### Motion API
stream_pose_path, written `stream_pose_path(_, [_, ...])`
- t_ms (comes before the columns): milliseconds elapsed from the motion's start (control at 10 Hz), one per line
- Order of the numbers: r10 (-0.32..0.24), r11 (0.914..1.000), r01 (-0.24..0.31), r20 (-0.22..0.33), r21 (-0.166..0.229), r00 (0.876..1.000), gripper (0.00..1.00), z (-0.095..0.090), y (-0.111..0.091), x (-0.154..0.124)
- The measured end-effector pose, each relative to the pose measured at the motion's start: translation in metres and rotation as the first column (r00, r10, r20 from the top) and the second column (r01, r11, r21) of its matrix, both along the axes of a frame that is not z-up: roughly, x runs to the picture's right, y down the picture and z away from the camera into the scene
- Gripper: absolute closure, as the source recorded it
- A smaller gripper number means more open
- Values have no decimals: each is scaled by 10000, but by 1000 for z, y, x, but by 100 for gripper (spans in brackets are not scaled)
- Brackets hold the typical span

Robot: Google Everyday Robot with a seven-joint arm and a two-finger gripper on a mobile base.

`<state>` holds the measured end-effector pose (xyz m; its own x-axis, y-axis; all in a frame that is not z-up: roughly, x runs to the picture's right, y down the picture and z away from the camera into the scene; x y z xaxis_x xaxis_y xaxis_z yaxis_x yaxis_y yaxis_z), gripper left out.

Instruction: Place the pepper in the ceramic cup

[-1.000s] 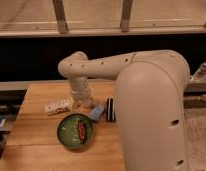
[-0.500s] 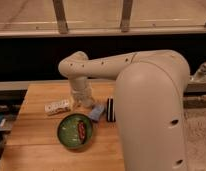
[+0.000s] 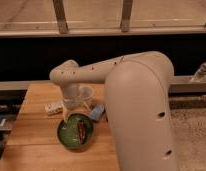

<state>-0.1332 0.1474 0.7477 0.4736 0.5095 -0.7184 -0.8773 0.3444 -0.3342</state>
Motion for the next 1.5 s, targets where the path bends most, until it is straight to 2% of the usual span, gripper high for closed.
stream_pose_path(300, [-446,9978,453,157,-477,9989,29,3,25,-18])
stream_pose_path(700, [-667,9921,687,229,-1048,9975,29,14,47,-25])
stream_pose_path(1500, [-956,9784,795,-767,-1909,9925,29,52,77,-5])
